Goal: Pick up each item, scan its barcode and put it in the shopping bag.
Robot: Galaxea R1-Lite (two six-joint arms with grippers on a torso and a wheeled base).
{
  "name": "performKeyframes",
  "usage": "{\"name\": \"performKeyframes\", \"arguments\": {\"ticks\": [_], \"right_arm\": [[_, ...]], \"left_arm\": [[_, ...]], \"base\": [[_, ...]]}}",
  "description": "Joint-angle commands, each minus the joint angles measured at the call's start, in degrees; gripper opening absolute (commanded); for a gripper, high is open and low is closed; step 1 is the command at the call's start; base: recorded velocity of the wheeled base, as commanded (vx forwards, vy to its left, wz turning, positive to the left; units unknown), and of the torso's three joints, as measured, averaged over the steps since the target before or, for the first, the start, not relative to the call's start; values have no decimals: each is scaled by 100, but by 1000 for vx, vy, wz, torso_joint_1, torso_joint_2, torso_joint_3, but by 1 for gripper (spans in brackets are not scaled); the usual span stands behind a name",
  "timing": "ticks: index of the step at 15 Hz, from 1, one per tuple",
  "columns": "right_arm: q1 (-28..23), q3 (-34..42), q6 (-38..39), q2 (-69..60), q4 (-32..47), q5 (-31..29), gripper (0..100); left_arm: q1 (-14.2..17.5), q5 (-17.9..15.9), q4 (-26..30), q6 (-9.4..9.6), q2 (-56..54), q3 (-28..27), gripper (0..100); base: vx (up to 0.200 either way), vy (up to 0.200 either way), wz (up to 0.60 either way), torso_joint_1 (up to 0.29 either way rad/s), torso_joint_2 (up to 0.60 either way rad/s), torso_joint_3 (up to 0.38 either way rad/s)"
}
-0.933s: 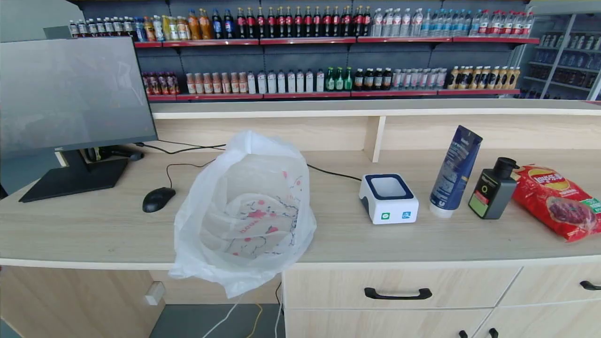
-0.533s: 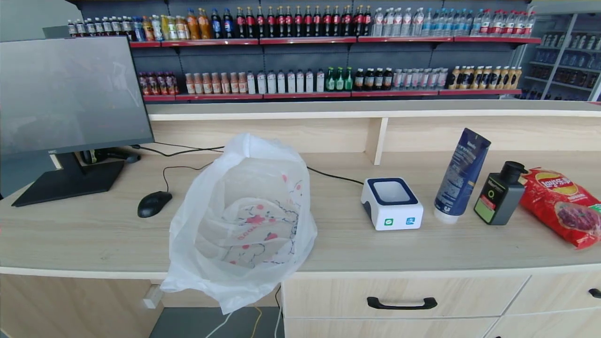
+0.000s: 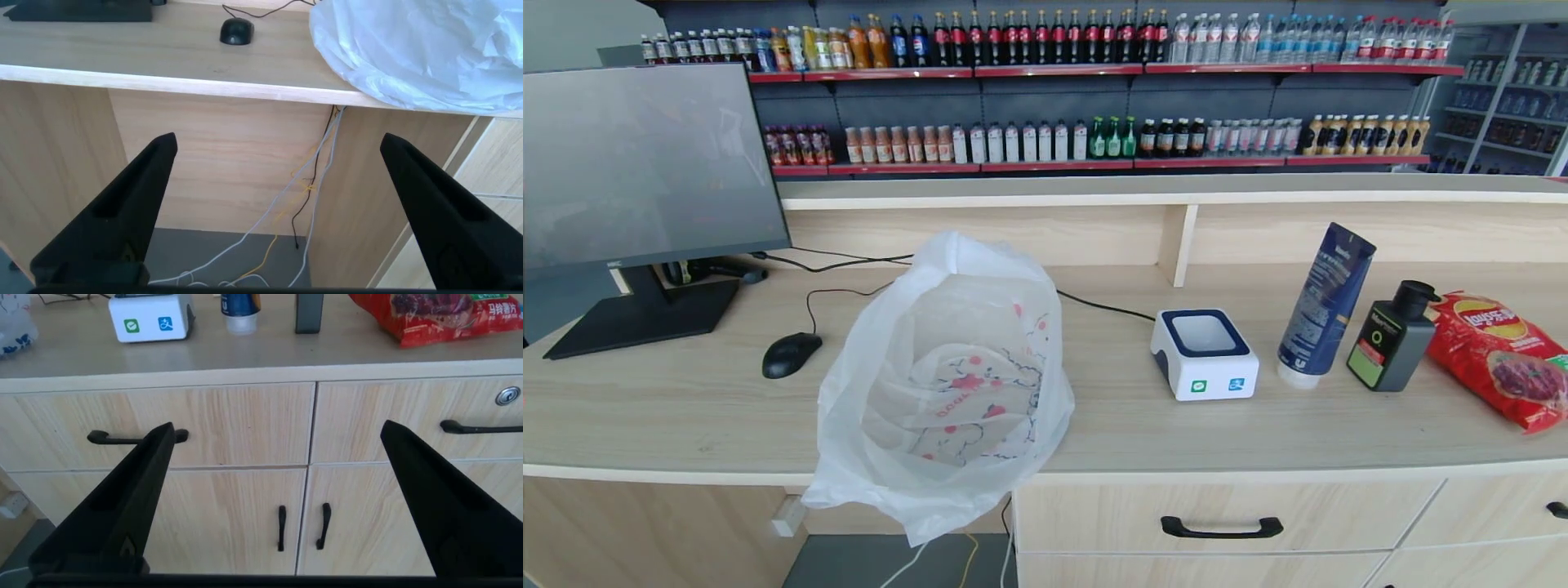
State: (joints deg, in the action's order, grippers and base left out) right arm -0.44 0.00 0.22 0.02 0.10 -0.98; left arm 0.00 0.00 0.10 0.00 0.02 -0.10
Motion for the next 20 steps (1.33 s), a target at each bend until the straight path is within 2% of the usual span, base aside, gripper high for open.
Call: {"name": "performKeyframes", "arguments": {"ticks": [1,8,10,12,13,14,15,20], "right_arm": [[0,0,-4,6,-1,1,100],[0,-35,-250,6,-80,54,100],[-9,-712,-136,340,-115,54,100],[26,-905,-145,1000,-238,98,100],[132,-958,-119,1123,-317,177,100],[466,-1107,-145,1413,-344,440,100],[527,-1292,-154,1720,-344,440,100],[527,-2303,-171,3162,-370,432,100]], "left_arm": [[0,0,-1,0,-2,1,100],[0,0,-1,0,-2,1,100],[0,0,-1,0,-2,1,100],[0,0,-1,0,-2,1,100],[0,0,-1,0,-2,1,100],[0,0,-1,0,-2,1,100],[0,0,-1,0,-2,1,100],[0,0,-1,0,-2,1,100]], "base": [[0,0,0,0,0,0],[0,0,0,0,0,0],[0,0,0,0,0,0],[0,0,0,0,0,0],[0,0,0,0,0,0],[0,0,0,0,0,0],[0,0,0,0,0,0],[0,0,0,0,0,0]]}}
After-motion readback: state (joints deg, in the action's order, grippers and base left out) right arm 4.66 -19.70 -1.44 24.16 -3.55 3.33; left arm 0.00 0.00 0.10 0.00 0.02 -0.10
